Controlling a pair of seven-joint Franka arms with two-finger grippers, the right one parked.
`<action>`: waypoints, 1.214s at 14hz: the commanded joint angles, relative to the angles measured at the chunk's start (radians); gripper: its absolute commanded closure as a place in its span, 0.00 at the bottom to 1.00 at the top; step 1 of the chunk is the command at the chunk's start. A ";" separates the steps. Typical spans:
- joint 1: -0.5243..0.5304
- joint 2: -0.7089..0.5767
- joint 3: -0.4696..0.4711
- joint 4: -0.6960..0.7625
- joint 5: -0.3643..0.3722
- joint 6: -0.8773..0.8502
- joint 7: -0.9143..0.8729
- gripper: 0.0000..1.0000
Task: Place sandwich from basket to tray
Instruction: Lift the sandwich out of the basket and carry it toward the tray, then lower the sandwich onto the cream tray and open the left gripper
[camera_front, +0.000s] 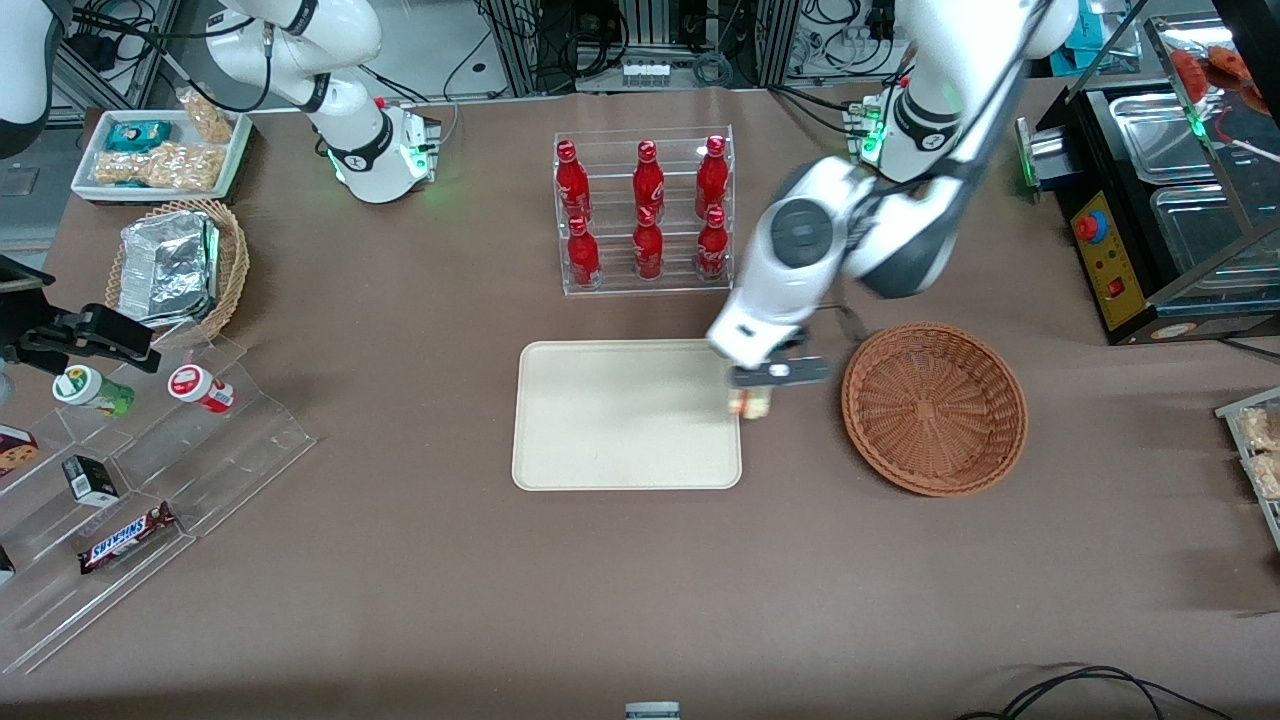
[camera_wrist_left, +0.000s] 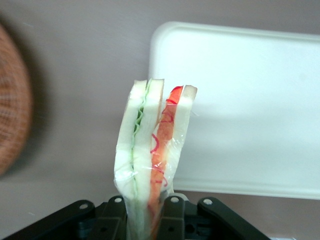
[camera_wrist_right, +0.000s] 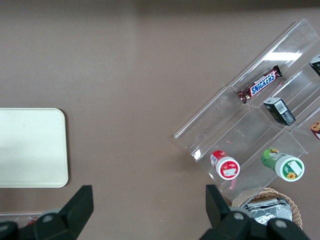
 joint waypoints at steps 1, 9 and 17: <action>-0.100 0.237 0.017 0.311 0.067 -0.118 -0.115 0.86; -0.260 0.524 0.052 0.626 0.145 -0.129 -0.248 0.59; -0.265 0.521 0.099 0.654 0.170 -0.133 -0.275 0.00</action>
